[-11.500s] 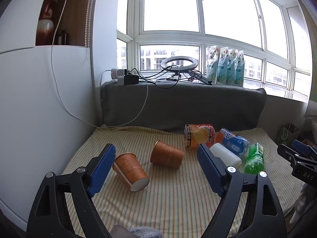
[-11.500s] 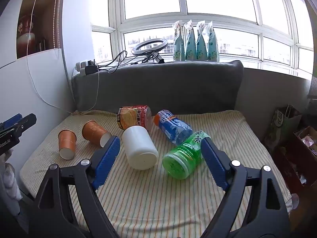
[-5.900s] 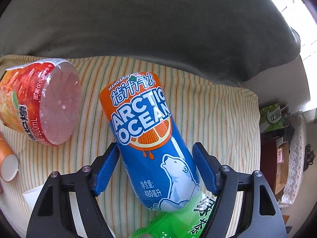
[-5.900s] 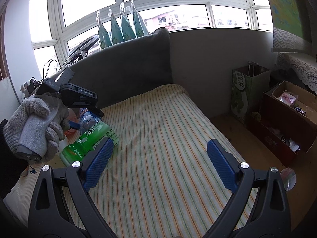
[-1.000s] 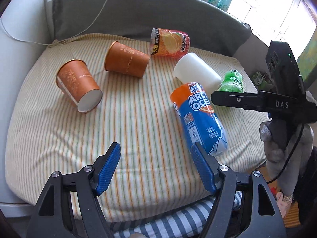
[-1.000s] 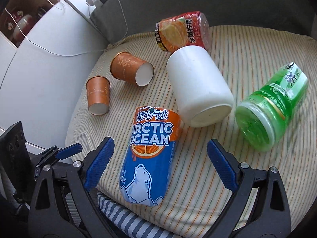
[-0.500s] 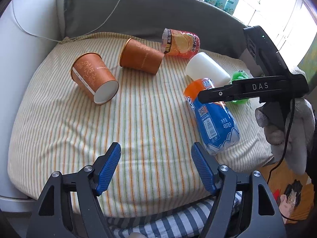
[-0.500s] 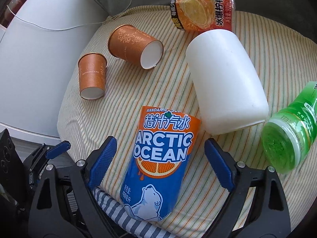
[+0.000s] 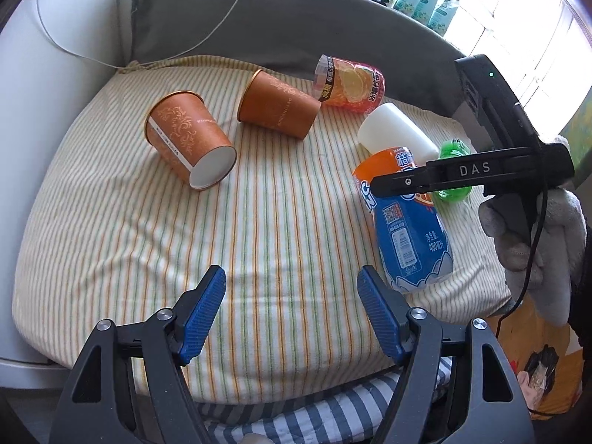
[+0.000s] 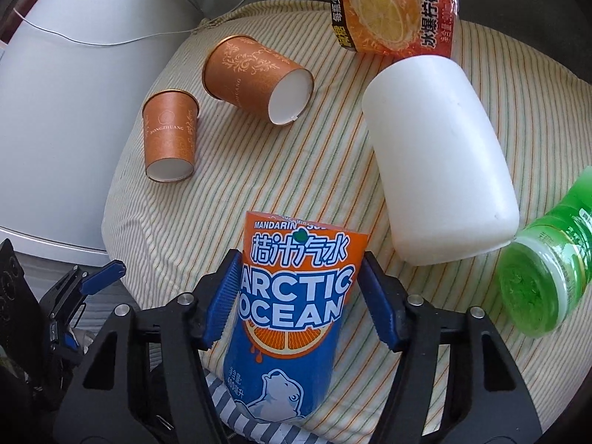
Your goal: Flip cup upright
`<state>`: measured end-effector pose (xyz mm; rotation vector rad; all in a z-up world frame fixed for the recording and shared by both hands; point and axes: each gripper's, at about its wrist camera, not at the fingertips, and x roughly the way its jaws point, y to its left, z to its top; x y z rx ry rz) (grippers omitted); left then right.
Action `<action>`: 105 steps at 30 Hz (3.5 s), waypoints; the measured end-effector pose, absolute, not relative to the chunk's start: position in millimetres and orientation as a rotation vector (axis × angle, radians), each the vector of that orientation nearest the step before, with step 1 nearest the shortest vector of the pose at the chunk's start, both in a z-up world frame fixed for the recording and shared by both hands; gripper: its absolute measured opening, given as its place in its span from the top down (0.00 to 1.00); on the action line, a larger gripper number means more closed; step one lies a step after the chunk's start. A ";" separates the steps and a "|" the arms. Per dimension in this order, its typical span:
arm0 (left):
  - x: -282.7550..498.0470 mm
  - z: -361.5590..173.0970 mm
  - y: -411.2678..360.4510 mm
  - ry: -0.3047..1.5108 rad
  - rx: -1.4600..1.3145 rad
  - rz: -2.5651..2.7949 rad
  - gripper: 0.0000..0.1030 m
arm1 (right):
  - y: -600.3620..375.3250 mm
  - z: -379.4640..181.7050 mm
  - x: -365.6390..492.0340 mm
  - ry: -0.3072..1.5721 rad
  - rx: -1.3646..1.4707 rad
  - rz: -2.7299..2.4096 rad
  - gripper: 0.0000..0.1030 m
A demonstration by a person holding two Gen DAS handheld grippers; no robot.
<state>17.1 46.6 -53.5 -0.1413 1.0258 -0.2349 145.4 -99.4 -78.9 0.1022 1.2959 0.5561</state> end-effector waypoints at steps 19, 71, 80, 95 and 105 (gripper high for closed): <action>17.9 -44.6 43.8 0.991 -0.148 -0.225 0.28 | -86.7 -45.2 92.2 0.675 -0.120 0.398 0.36; -53.1 33.7 7.6 0.437 0.005 -0.112 0.22 | -187.1 28.8 -79.0 0.316 0.087 0.151 0.00; -64.1 44.0 10.2 0.342 -0.012 -0.108 0.18 | -198.9 37.2 -88.7 0.235 0.069 0.026 0.00; -69.8 45.0 8.1 0.327 -0.001 -0.114 0.18 | -199.5 36.0 -91.4 0.232 0.079 0.015 0.00; -68.8 45.4 7.3 0.328 -0.003 -0.110 0.18 | -199.1 35.9 -90.8 0.233 0.082 0.019 0.00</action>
